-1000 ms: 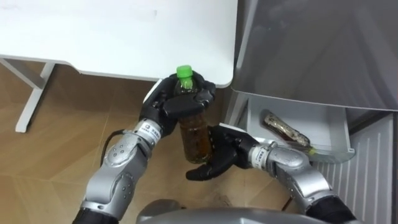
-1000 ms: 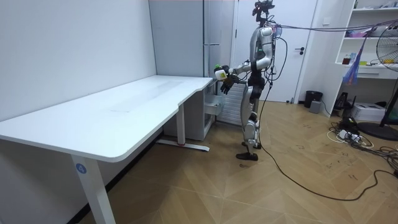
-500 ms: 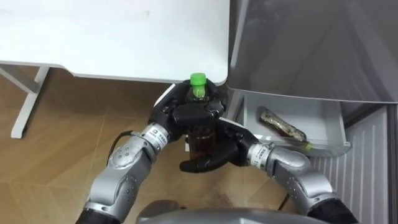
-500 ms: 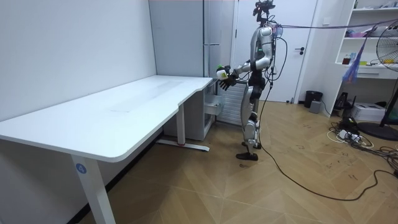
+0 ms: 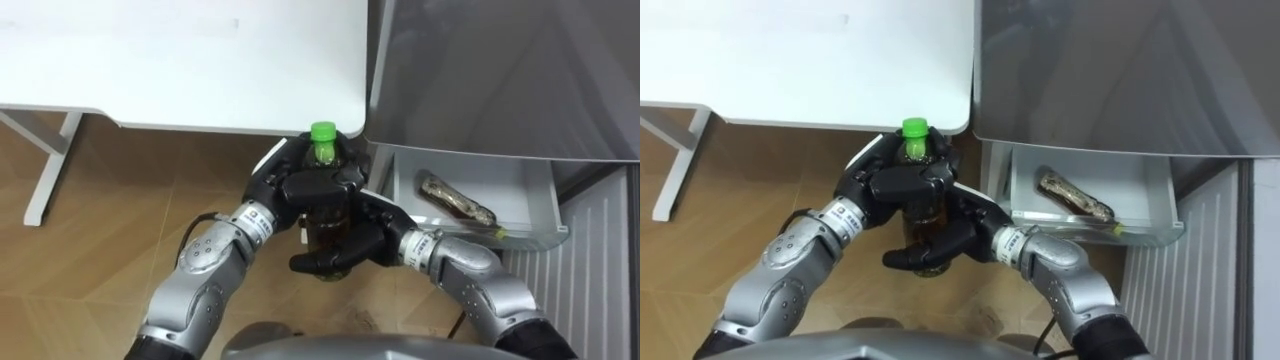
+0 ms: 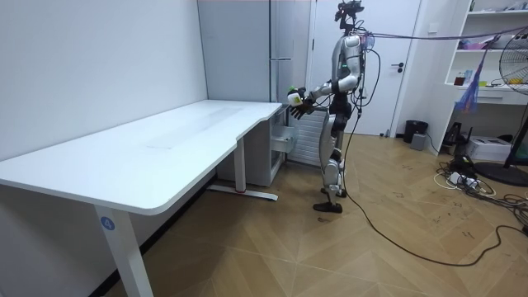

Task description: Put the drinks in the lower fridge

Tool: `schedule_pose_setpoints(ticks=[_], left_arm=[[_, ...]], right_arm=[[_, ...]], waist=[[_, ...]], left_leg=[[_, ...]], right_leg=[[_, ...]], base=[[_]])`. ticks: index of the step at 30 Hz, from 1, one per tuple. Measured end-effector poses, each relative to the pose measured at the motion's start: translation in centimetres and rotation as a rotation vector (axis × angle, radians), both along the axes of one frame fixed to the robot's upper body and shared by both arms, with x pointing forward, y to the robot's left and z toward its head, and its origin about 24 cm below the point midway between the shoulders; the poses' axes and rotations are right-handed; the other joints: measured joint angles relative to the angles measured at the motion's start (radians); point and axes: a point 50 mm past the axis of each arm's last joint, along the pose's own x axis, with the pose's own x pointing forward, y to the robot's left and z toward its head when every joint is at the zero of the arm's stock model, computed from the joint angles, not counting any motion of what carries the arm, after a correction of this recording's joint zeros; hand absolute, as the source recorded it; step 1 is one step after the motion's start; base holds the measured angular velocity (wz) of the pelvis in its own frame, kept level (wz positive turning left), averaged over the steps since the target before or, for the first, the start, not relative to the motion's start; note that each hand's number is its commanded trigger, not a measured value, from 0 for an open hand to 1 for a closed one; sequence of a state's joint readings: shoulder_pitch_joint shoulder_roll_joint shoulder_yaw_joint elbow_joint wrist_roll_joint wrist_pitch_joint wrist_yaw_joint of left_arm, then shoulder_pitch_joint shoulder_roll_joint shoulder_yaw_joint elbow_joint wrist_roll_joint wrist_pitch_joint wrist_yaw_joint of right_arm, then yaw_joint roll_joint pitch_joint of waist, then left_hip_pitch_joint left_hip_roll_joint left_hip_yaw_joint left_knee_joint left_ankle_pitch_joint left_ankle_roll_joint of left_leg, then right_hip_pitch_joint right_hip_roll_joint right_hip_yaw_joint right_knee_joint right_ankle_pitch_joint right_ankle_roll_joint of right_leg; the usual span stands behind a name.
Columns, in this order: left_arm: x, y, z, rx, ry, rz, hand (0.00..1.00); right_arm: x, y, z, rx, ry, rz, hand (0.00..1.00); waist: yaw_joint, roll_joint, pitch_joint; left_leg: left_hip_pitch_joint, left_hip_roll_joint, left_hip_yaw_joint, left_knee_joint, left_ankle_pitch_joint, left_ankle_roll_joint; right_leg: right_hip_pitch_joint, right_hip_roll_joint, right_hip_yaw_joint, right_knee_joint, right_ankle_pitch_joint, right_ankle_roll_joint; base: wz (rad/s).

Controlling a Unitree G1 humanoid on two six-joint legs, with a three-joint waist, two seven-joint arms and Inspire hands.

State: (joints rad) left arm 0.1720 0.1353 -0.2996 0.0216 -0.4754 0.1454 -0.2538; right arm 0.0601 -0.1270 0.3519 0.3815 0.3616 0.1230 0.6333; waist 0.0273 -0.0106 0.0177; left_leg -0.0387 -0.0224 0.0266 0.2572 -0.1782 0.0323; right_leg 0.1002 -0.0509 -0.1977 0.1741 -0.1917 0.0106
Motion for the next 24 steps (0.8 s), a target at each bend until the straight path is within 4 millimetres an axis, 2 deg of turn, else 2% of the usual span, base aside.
schedule_pose_setpoints(ticks=[1, 2, 3, 18, 21, 22, 24], left_arm=[[0.00, 0.00, 0.00, 0.000, 0.000, 0.000, 1.00], [0.00, 0.00, 0.00, 0.000, 0.000, 0.000, 1.00], [0.00, 0.00, 0.00, 0.000, 0.000, 0.000, 1.00], [0.25, 0.11, 0.20, 0.000, -0.011, 0.012, 1.00], [0.30, 0.03, 0.34, -0.007, -0.016, 0.015, 0.49], [0.31, 0.03, 0.35, -0.007, -0.017, 0.015, 0.00], [0.31, 0.03, 0.38, -0.008, -0.018, 0.015, 0.00]], right_arm=[[0.00, 0.00, 0.00, 0.000, 0.000, 0.000, 0.83], [0.00, 0.00, 0.00, 0.000, 0.000, 0.000, 0.94], [0.00, 0.00, 0.00, 0.000, 0.000, 0.000, 1.00], [-0.09, 0.08, -0.02, 0.002, -0.001, -0.008, 1.00], [-0.11, 0.05, 0.01, 0.006, -0.007, -0.016, 1.00], [-0.12, 0.05, 0.00, 0.007, -0.007, -0.018, 1.00], [-0.19, 0.04, -0.01, 0.009, -0.010, -0.026, 1.00]], waist=[[0.000, 0.000, 0.0000], [0.000, 0.000, 0.0001], [0.000, 0.000, 0.0002], [-0.005, -0.003, 0.0027], [-0.008, -0.003, 0.0027], [-0.008, -0.003, 0.0027], [-0.007, -0.002, 0.0026]], left_leg=[[0.000, 0.000, 0.000, 0.000, 0.000, 0.000], [0.000, 0.000, 0.000, 0.000, 0.000, 0.000], [-0.001, 0.000, 0.000, 0.000, 0.000, 0.000], [-0.002, 0.001, 0.003, -0.004, 0.000, 0.000], [-0.002, 0.001, 0.003, -0.004, 0.000, 0.000], [-0.002, 0.002, 0.003, -0.004, -0.001, 0.000], [-0.002, 0.002, 0.004, -0.003, -0.001, 0.000]], right_leg=[[0.000, 0.000, 0.000, 0.000, 0.000, 0.000], [0.000, 0.000, 0.001, 0.000, 0.000, 0.000], [-0.001, 0.000, 0.001, 0.000, 0.000, 0.000], [-0.004, 0.000, 0.003, 0.000, 0.000, 0.000], [-0.004, 0.001, 0.003, 0.000, 0.000, 0.000], [-0.004, 0.001, 0.003, 0.000, 0.000, 0.000], [-0.004, 0.001, 0.002, 0.000, 0.000, 0.000]], base=[[0.00], [0.00], [0.00], [0.00], [0.00], [0.00], [0.00]])
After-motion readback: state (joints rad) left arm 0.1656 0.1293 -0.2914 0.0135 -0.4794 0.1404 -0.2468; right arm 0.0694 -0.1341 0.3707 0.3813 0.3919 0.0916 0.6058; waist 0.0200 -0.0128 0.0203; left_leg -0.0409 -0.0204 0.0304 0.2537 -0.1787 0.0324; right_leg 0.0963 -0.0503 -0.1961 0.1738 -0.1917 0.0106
